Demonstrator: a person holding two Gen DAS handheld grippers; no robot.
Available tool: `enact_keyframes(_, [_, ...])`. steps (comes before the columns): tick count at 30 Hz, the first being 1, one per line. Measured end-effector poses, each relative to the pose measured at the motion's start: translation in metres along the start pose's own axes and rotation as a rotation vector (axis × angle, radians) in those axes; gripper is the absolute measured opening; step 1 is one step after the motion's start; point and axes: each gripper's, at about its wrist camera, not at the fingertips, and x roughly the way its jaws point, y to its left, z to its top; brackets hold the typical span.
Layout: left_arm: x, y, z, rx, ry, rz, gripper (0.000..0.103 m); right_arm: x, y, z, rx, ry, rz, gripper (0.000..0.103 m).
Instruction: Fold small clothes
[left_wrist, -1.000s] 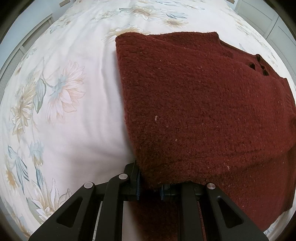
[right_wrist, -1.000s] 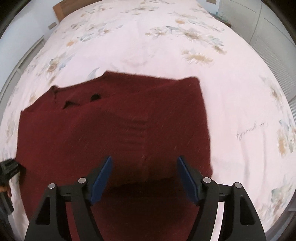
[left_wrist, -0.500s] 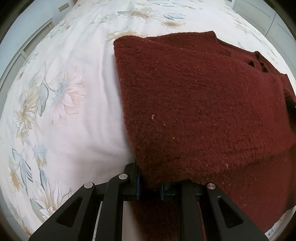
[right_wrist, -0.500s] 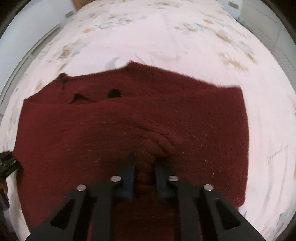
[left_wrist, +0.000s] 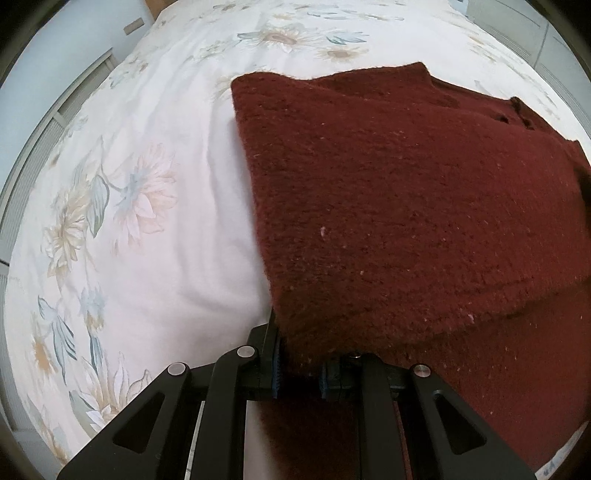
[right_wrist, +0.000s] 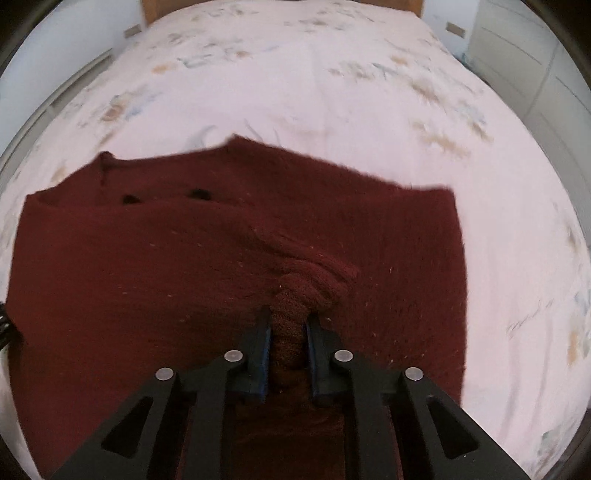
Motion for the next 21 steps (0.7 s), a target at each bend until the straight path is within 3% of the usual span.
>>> enact_keyframes(5, [0.0,-0.006,0.0,0.002,-0.001,0.021,0.021,-0.011,-0.005,-0.004,0.012,-0.007,-0.045,0.056])
enact_keyframes(7, [0.0,-0.011,0.004,-0.021,0.018,0.043,0.032,-0.021,-0.01,-0.008,0.026,-0.023,-0.049,0.058])
enact_keyframes(10, [-0.007,-0.006,0.005,-0.07,0.043,0.031,0.062,-0.039,-0.014,-0.011,0.038,-0.048,-0.054,0.083])
enact_keyframes(11, [-0.013,-0.004,0.004,-0.085,0.042,0.02,0.08,-0.045,-0.014,-0.012,0.033,-0.056,-0.059,0.083])
enact_keyframes(12, [-0.02,-0.002,0.003,-0.104,0.028,0.01,0.089,-0.051,-0.014,-0.014,0.023,-0.058,-0.067,0.083])
enact_keyframes(16, [-0.051,0.004,-0.002,-0.164,-0.038,-0.022,0.102,-0.069,-0.008,-0.02,-0.012,-0.067,-0.087,0.091])
enact_keyframes(18, [-0.071,-0.001,-0.002,-0.162,-0.096,-0.026,0.102,-0.079,-0.001,-0.022,-0.029,-0.083,-0.075,0.103])
enact_keyframes(21, [-0.1,-0.016,0.001,-0.115,-0.185,-0.024,0.102,-0.089,0.013,-0.025,-0.052,-0.099,-0.058,0.103])
